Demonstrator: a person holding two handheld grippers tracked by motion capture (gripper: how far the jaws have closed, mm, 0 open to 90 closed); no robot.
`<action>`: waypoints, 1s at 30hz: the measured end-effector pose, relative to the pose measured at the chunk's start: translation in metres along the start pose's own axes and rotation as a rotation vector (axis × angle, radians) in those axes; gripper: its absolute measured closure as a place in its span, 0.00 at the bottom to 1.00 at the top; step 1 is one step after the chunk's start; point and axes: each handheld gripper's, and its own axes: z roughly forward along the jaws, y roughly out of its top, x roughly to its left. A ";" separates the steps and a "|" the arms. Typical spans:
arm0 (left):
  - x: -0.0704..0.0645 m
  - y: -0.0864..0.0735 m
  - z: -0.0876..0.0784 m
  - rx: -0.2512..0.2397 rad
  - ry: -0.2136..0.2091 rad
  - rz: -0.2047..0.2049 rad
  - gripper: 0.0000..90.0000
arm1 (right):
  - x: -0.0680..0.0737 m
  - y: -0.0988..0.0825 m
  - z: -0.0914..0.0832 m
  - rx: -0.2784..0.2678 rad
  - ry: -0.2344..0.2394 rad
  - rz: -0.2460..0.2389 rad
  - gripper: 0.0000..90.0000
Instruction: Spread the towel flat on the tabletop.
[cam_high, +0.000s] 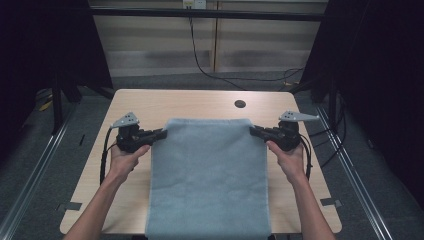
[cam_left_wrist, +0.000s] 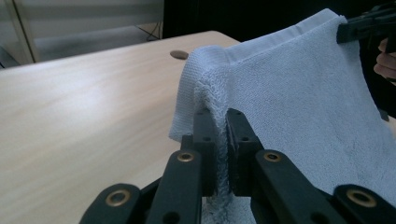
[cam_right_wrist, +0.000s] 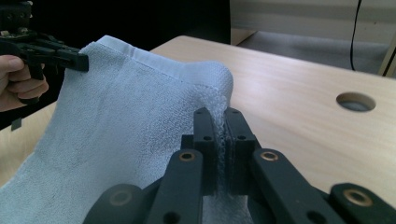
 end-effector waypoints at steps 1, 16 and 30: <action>0.002 0.005 0.000 -0.006 0.007 0.007 0.94 | -0.001 0.005 0.000 -0.003 -0.006 0.000 0.95; 0.021 0.067 0.005 -0.084 0.043 -0.015 0.94 | -0.027 0.063 0.013 -0.090 -0.042 0.027 0.96; 0.007 0.110 -0.011 -0.182 0.021 0.044 0.94 | -0.011 0.117 -0.001 -0.187 -0.032 -0.033 0.96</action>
